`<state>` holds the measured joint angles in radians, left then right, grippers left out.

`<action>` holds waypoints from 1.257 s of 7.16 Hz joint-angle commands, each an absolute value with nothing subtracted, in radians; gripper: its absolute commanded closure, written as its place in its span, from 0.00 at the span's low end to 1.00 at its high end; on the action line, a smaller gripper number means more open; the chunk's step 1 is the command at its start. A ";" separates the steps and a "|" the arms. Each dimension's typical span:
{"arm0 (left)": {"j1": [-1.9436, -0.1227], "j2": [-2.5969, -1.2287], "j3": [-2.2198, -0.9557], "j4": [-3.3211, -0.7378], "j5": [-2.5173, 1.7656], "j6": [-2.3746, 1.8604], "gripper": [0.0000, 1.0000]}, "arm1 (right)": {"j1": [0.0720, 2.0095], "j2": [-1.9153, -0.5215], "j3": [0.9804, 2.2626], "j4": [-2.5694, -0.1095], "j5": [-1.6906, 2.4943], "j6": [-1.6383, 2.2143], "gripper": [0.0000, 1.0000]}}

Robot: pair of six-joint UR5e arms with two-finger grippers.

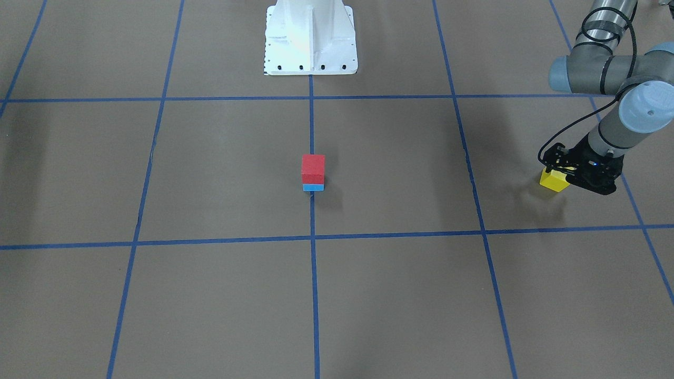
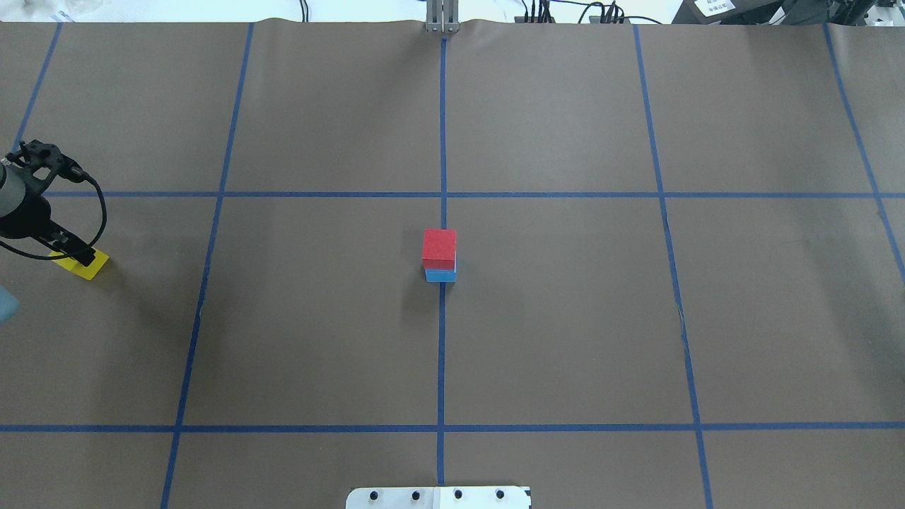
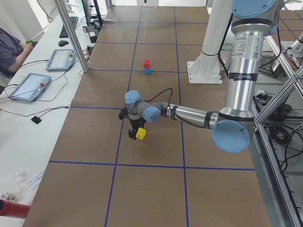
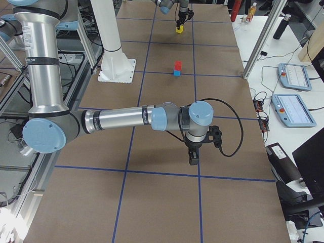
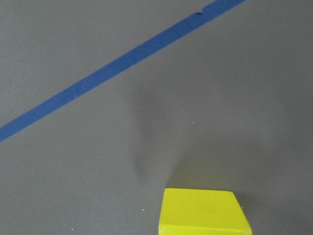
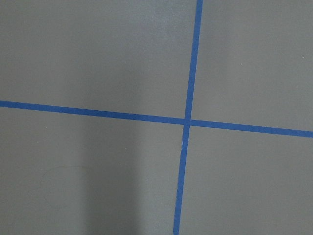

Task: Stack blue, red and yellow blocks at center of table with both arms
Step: 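Lower the left gripper and grasp the yellow cube, then carry the yellow cube with the left gripper above the red cube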

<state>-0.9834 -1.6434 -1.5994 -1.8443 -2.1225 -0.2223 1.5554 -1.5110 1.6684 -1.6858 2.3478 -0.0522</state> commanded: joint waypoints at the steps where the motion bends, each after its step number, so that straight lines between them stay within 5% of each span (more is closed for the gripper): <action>1: -0.982 -1.643 -1.605 -1.845 -2.123 -0.285 0.95 | 1.555 -1.511 1.667 -1.686 2.347 -0.052 0.01; 3: -0.979 -1.638 -1.632 -1.842 -2.125 -0.285 1.00 | 1.555 -1.511 1.667 -1.686 2.347 -0.054 0.01; 6: -0.983 -1.685 -1.874 -1.517 -2.209 -0.284 1.00 | 1.555 -1.511 1.667 -1.687 2.347 -0.054 0.01; 9: -0.935 -2.187 -1.939 -0.907 -2.201 -0.393 1.00 | 1.555 -1.509 1.664 -1.687 2.347 -0.077 0.01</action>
<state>-0.9712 -1.9624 -1.9350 -1.1390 -2.2042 -0.3189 1.5555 -1.5097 1.6658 -1.6863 2.3470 -0.0639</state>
